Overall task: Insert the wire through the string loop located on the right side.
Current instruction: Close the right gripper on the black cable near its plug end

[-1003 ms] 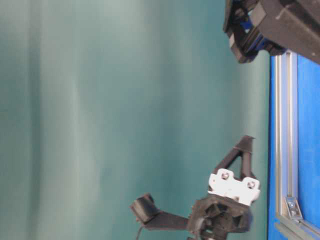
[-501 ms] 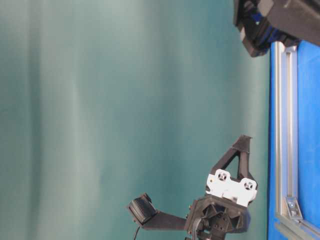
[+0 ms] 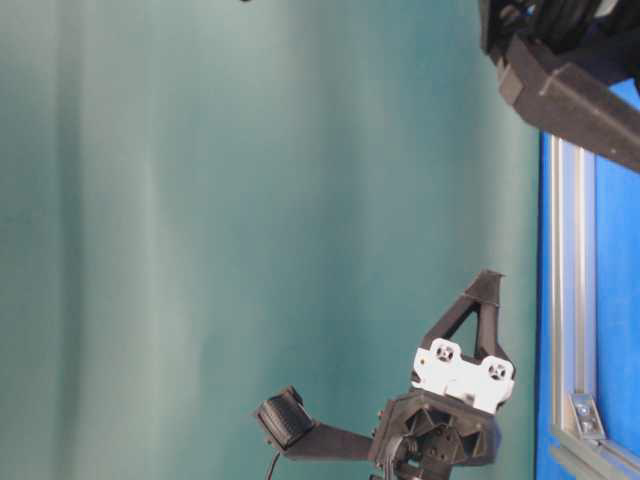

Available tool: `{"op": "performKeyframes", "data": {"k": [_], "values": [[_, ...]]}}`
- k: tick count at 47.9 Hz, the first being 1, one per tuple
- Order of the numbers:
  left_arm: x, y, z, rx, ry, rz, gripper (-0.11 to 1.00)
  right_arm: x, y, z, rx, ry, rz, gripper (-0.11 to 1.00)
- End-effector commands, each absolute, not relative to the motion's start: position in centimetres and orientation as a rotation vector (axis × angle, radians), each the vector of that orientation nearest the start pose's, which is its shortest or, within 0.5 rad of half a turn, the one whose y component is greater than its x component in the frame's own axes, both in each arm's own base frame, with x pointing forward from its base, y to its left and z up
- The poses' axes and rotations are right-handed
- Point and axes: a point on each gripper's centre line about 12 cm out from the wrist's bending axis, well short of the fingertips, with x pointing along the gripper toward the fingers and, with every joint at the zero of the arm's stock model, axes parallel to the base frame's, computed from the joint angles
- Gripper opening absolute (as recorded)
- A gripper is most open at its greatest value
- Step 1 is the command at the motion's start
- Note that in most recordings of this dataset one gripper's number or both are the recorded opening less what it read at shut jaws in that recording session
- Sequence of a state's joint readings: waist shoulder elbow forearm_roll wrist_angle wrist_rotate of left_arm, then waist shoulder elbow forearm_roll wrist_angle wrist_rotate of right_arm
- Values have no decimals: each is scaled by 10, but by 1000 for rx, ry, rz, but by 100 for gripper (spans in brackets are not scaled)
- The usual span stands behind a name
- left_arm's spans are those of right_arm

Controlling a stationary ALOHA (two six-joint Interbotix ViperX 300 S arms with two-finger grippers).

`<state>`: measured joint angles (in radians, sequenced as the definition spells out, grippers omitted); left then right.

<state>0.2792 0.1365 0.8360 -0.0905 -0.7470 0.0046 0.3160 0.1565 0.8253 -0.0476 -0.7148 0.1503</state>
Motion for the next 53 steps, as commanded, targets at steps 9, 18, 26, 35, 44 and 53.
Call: {"op": "performKeyframes", "data": {"k": [9, 18, 26, 35, 44, 53], "values": [[370, 113, 156, -77, 173, 342, 0, 378, 132, 121, 102, 299, 312, 86], [369, 113, 156, -77, 174, 343, 0, 386, 138, 91, 126, 355, 281, 86], [369, 112, 155, -78, 179, 342, 0, 388, 137, 78, 146, 368, 249, 86], [368, 112, 155, -81, 179, 342, 0, 389, 137, 78, 152, 356, 247, 86], [368, 113, 155, -81, 177, 343, 0, 389, 136, 76, 156, 364, 234, 76], [368, 113, 155, -81, 178, 343, 0, 389, 136, 74, 143, 365, 236, 27]]}}
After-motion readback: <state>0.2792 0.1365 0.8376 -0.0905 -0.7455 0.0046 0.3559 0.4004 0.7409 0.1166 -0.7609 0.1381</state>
